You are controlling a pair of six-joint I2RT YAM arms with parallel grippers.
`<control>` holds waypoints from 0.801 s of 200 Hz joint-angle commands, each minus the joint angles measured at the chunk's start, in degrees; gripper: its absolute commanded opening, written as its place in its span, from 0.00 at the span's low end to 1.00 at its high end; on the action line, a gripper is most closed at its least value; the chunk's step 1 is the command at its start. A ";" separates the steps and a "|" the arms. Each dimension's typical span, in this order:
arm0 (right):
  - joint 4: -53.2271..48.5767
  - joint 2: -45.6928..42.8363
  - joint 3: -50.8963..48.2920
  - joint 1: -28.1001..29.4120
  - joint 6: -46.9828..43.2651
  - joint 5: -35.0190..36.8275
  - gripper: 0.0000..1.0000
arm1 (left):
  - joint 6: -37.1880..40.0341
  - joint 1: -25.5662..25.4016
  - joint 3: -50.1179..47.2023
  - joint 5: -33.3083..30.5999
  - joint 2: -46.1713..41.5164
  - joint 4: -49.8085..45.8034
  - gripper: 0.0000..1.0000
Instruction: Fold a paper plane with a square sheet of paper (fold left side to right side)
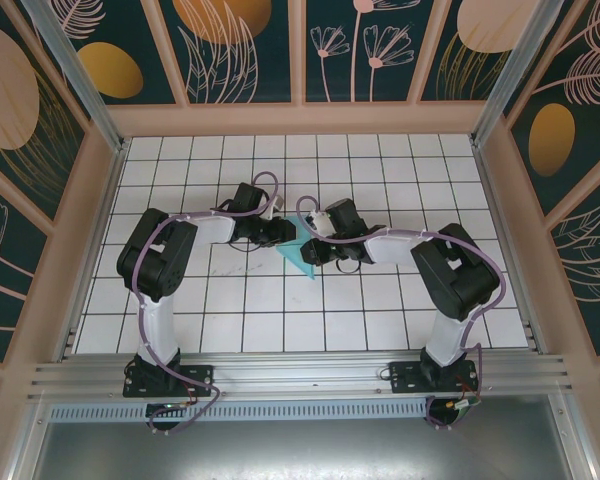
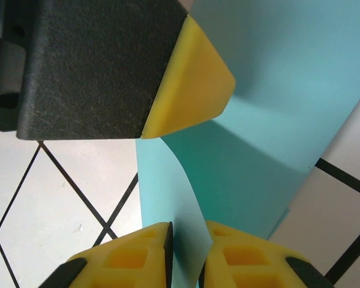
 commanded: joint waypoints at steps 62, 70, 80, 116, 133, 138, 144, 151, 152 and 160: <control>1.14 -3.71 -1.36 -0.84 0.13 -2.96 0.21 | 1.00 -0.41 -0.18 -0.87 1.36 -0.56 0.33; 1.13 -3.92 -1.32 -0.84 0.14 -2.96 0.21 | 1.00 -0.40 -0.22 -0.91 1.37 -0.58 0.33; 1.09 -4.07 -1.36 -0.91 0.05 -3.05 0.21 | 1.00 -0.40 -0.15 -1.00 1.37 -0.55 0.33; 1.09 -4.33 -1.46 -0.84 -0.07 -3.45 0.19 | 1.00 -0.41 -0.13 -0.97 1.45 -0.47 0.33; 1.17 -4.39 -1.49 -0.89 -0.04 -3.64 0.18 | 1.00 -0.41 -0.13 -1.06 1.45 -0.47 0.32; 1.20 -4.47 -1.53 -0.87 -0.08 -3.78 0.16 | 0.94 -0.41 -0.14 -1.01 1.45 -0.56 0.33; 1.18 -4.49 -1.45 -0.86 -0.05 -3.87 0.15 | 0.98 -0.40 -0.13 -1.09 1.45 -0.55 0.33; 1.26 -4.43 -1.48 -0.90 -0.04 -3.99 0.13 | 1.01 -0.43 -0.05 -1.10 1.45 -0.57 0.33; 1.26 -4.43 -1.49 -0.87 -0.08 -4.00 0.13 | 1.00 -0.42 -0.04 -1.10 1.45 -0.56 0.33; 1.40 -4.48 -1.43 -0.92 -0.14 -4.31 0.09 | 1.09 -0.41 0.04 -1.10 1.41 -0.64 0.32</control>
